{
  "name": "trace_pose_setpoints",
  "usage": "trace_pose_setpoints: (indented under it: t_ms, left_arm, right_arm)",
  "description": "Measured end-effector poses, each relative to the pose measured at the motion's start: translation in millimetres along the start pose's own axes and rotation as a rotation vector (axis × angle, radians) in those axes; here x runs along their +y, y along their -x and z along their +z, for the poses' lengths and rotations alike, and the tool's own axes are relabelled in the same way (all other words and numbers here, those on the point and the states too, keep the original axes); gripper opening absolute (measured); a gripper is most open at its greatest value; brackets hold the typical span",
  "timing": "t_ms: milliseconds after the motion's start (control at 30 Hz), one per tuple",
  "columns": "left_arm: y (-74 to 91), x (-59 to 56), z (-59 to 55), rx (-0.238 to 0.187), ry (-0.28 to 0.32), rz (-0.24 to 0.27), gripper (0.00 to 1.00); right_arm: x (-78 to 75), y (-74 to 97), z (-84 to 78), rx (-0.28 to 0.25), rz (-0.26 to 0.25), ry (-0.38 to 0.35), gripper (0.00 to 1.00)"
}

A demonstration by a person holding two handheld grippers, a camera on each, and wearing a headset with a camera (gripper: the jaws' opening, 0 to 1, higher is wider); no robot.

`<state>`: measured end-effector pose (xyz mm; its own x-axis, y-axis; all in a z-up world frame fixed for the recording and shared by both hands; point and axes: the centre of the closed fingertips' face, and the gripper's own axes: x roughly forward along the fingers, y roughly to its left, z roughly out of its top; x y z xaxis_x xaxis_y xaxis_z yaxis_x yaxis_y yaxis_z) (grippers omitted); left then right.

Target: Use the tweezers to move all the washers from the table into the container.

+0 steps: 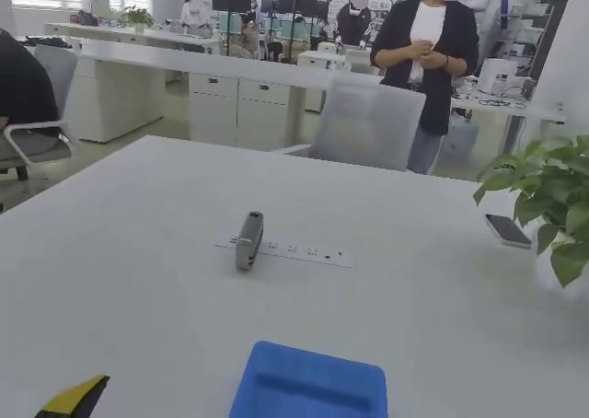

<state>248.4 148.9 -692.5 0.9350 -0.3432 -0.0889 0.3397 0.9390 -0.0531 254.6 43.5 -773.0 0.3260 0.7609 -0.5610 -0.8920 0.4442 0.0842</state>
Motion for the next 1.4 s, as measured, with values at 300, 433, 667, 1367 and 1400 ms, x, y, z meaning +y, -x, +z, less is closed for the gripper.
trace_pose_setpoints:
  t_ms: [300, 433, 667, 1367, 1400]
  left_arm:
    - [1.4, 2.6, 1.4, -0.006, 0.010, 0.006, 0.90]
    - [1.7, 3.2, 2.0, -0.010, 0.015, 0.007, 0.90]
    - [2.3, 3.6, 1.7, -0.007, 0.013, 0.010, 0.89]
    - [2.9, 6.9, -1.7, 0.006, 0.010, 0.019, 0.87]
    - [2.8, 6.6, -2.0, 0.009, 0.013, 0.018, 0.87]
  right_arm:
    - [-21.7, 19.8, 33.8, -0.068, -0.044, -0.017, 0.03]
    - [-35.4, 26.5, 48.2, -0.098, -0.065, -0.012, 0.03]
    - [-65.2, 26.7, 58.4, -0.117, -0.101, -0.018, 0.03]
    - [-113.2, 3.4, 38.1, -0.090, -0.138, -0.158, 0.03]
    - [-112.8, 2.9, 37.1, -0.090, -0.137, -0.159, 0.03]
